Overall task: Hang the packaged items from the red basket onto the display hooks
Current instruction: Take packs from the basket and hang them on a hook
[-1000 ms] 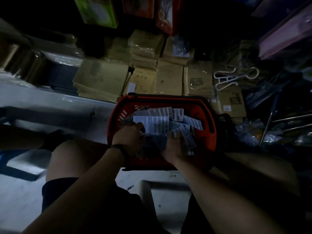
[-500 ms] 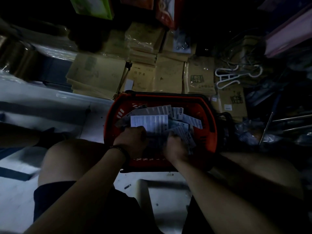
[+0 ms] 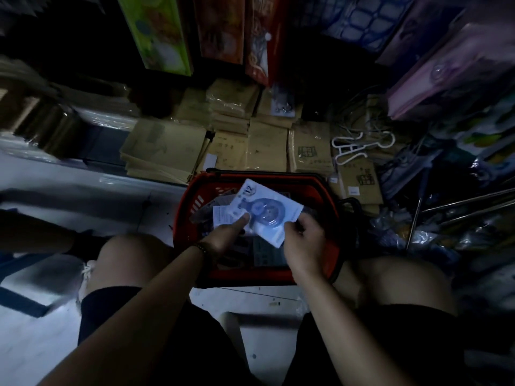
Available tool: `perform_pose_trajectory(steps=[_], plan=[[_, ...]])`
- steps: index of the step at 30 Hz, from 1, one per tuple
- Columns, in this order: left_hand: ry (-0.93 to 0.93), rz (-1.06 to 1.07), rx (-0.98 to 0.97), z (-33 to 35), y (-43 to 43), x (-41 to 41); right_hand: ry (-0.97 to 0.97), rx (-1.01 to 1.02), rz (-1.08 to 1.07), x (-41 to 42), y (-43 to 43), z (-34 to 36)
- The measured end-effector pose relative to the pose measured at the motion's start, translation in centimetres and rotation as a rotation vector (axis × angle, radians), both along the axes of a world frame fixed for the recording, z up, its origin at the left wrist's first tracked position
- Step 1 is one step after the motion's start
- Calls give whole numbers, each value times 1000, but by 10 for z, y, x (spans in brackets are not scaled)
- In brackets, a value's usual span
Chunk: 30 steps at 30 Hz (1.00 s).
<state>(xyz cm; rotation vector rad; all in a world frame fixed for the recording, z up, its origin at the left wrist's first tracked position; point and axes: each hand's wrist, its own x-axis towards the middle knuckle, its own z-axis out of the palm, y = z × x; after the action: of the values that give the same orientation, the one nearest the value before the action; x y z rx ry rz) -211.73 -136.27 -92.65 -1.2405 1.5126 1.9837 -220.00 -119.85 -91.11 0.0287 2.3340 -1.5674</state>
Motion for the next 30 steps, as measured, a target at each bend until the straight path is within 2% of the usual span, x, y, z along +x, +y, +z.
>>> perform_pose_trajectory(steps=[1,3,5,7,9,11,13,17,21,24,27,30], plan=[[50,104,98,2,1,0,-120,-109,-13,7,-4,0],[161,208,163,6,0,2,-327,-299,-7,17,-13,1],[248,308,136,4,-7,4,-419,-337,53,19,-20,1],[292,443,37,2,-19,5,-458,-250,118,13,-28,-8],[234,461,-205,3,-34,5,-360,-58,184,-2,-32,-26],[161,395,-465,-4,-45,8,-138,175,311,-25,-38,-41],[127,396,-571,-8,-50,9,28,330,417,-47,-46,-51],[160,490,-561,-14,-54,3,137,545,518,-86,-65,-75],[174,547,-552,-16,-60,-4,163,688,637,-107,-80,-100],[191,586,-510,-17,-59,-7,198,789,649,-113,-89,-110],[200,590,-493,-17,-58,-8,222,788,644,-116,-91,-113],[204,575,-523,-15,-58,-9,298,701,659,-121,-88,-104]])
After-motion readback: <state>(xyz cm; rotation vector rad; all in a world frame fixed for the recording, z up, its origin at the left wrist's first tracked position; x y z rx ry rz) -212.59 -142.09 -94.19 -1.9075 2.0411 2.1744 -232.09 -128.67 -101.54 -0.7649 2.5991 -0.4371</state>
